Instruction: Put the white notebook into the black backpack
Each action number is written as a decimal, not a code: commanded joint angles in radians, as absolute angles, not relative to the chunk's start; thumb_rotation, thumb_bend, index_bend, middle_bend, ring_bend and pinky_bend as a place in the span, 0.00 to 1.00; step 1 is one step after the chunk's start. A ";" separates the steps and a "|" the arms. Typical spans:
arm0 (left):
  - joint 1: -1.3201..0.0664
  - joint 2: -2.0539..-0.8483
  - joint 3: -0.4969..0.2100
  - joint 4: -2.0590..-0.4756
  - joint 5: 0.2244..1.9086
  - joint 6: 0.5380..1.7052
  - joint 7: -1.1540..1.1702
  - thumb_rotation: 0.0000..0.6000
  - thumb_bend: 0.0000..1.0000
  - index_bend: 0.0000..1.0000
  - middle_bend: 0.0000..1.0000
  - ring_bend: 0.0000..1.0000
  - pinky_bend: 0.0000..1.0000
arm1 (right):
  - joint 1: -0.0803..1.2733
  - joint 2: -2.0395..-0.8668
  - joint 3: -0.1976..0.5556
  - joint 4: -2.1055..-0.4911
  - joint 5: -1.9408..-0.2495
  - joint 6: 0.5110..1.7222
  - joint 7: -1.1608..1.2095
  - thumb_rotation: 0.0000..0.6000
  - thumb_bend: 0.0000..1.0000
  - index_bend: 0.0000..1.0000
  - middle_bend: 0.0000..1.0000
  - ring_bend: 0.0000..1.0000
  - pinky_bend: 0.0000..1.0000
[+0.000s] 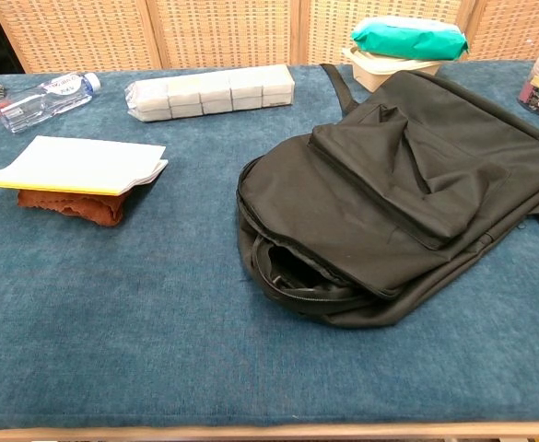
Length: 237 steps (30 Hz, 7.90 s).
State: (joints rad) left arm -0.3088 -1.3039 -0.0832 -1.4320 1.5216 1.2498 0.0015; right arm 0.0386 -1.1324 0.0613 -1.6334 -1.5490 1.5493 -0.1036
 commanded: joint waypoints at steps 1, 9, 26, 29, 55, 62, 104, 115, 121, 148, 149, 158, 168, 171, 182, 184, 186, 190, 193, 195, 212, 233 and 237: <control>-0.350 -1.355 -0.101 -1.385 1.501 1.209 0.028 1.00 0.03 0.00 0.00 0.00 0.00 | 0.040 -1.131 0.064 -1.634 -1.545 1.547 -0.099 1.00 0.00 0.00 0.00 0.00 0.00; -0.407 -1.423 -0.125 -1.312 1.477 1.172 0.029 1.00 0.03 0.00 0.00 0.00 0.00 | 0.046 -1.130 0.071 -1.632 -1.528 1.534 -0.089 1.00 0.00 0.00 0.00 0.00 0.00; -0.517 -1.522 -0.138 -1.194 1.461 1.102 0.067 1.00 0.03 0.00 0.00 0.00 0.00 | 0.055 -1.134 0.075 -1.625 -1.503 1.509 -0.083 1.00 0.00 0.00 0.00 0.00 0.00; -0.526 -1.528 -0.138 -1.192 1.451 1.092 0.082 1.00 0.05 0.00 0.00 0.00 0.00 | 0.056 -1.135 0.075 -1.624 -1.501 1.507 -0.083 1.00 0.00 0.00 0.00 0.00 0.00; -0.557 -1.566 -0.124 -1.155 1.379 1.050 0.168 1.00 0.41 0.25 0.16 0.17 0.35 | 0.057 -1.130 0.076 -1.625 -1.498 1.509 -0.074 1.00 0.00 0.00 0.00 0.00 0.00; -0.561 -1.600 -0.130 -1.088 1.390 1.090 0.168 1.00 0.49 0.58 0.43 0.41 0.57 | 0.067 -1.128 0.060 -1.645 -1.534 1.497 -0.073 1.00 0.00 0.00 0.00 0.00 0.00; -0.639 -1.461 -0.209 -1.136 1.430 1.217 0.207 1.00 0.54 0.82 0.64 0.62 0.72 | 0.617 -1.355 0.179 -1.979 -1.115 0.913 -0.327 1.00 0.00 0.12 0.09 0.03 0.00; -0.633 -1.419 -0.216 -1.151 1.425 1.241 0.210 1.00 0.54 0.82 0.64 0.62 0.72 | 0.662 -1.492 0.121 -1.911 -1.101 0.932 -0.408 1.00 0.00 0.16 0.12 0.05 0.02; -0.627 -1.410 -0.213 -1.162 1.423 1.254 0.210 1.00 0.54 0.82 0.64 0.62 0.72 | 0.679 -1.576 0.120 -1.814 -1.077 0.980 -0.467 1.00 0.00 0.17 0.13 0.06 0.02; -0.614 -1.399 -0.208 -1.148 1.425 1.287 0.166 1.00 0.54 0.82 0.64 0.62 0.72 | 0.714 -1.659 0.123 -1.750 -0.928 1.077 -0.622 1.00 0.29 0.29 0.31 0.36 0.48; -0.614 -1.397 -0.208 -1.149 1.425 1.288 0.165 1.00 0.54 0.82 0.64 0.62 0.72 | 0.714 -1.661 0.121 -1.749 -0.926 1.082 -0.628 1.00 0.39 0.32 0.34 0.40 0.52; -0.605 -1.393 -0.203 -1.140 1.427 1.297 0.147 1.00 0.54 0.82 0.64 0.62 0.72 | 0.716 -1.671 0.110 -1.758 -0.902 1.108 -0.671 1.00 1.00 0.55 0.58 0.63 0.70; -0.591 -1.403 -0.184 -1.107 1.458 1.330 0.092 1.00 0.54 0.82 0.64 0.62 0.72 | 0.712 -1.622 0.093 -1.765 -1.022 1.066 -0.567 1.00 1.00 0.62 0.64 0.68 0.72; -0.585 -1.405 -0.173 -1.093 1.483 1.353 0.060 1.00 0.54 0.82 0.64 0.62 0.72 | 0.720 -1.584 0.106 -1.772 -1.094 1.004 -0.448 1.00 1.00 0.61 0.64 0.67 0.72; -0.557 -1.431 -0.129 -1.006 1.592 1.486 -0.100 1.00 0.53 0.82 0.64 0.62 0.72 | 0.776 -1.545 0.260 -1.828 -1.037 0.940 -0.267 1.00 1.00 0.60 0.63 0.66 0.76; -0.555 -1.437 -0.123 -0.992 1.609 1.509 -0.130 1.00 0.53 0.82 0.64 0.62 0.72 | 0.795 -1.546 0.282 -1.834 -1.004 0.940 -0.283 1.00 1.00 0.60 0.63 0.66 0.76; -0.552 -1.441 -0.115 -0.980 1.628 1.532 -0.163 1.00 0.53 0.82 0.64 0.62 0.72 | 0.814 -1.548 0.300 -1.830 -0.978 0.941 -0.304 1.00 1.00 0.60 0.63 0.66 0.76; -0.543 -1.449 -0.098 -0.956 1.669 1.595 -0.247 1.00 0.53 0.82 0.64 0.62 0.72 | 0.849 -1.545 0.327 -1.804 -0.928 0.931 -0.330 1.00 1.00 0.60 0.63 0.66 0.76; -0.536 -1.457 -0.085 -0.927 1.707 1.655 -0.311 1.00 0.53 0.82 0.64 0.62 0.72 | 0.869 -1.531 0.344 -1.778 -0.894 0.911 -0.325 1.00 1.00 0.60 0.63 0.66 0.76; -0.533 -1.463 -0.076 -0.914 1.727 1.687 -0.348 1.00 0.53 0.82 0.64 0.62 0.72 | 0.877 -1.518 0.356 -1.764 -0.868 0.890 -0.306 1.00 1.00 0.59 0.63 0.66 0.76; -0.548 -1.540 -0.017 -0.853 1.887 1.915 -0.551 1.00 0.53 0.83 0.65 0.62 0.72 | 0.906 -1.371 0.417 -1.620 -0.809 0.664 -0.067 1.00 1.00 0.60 0.63 0.66 0.76; -0.768 -1.904 0.031 -0.471 2.059 2.028 -0.520 1.00 0.53 0.82 0.65 0.61 0.72 | 0.915 -1.200 0.457 -1.727 -0.808 0.431 0.197 1.00 1.00 0.60 0.63 0.66 0.76; -0.821 -1.974 0.043 -0.397 2.062 1.990 -0.484 1.00 0.54 0.82 0.65 0.60 0.72 | 0.907 -1.158 0.473 -1.761 -0.839 0.388 0.239 1.00 1.00 0.60 0.63 0.66 0.76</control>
State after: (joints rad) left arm -0.7958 -1.9452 0.0329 -0.4256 2.0585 2.0085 -0.5006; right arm 0.9123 -1.1718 0.4638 -1.7467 -0.8256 0.4054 0.2213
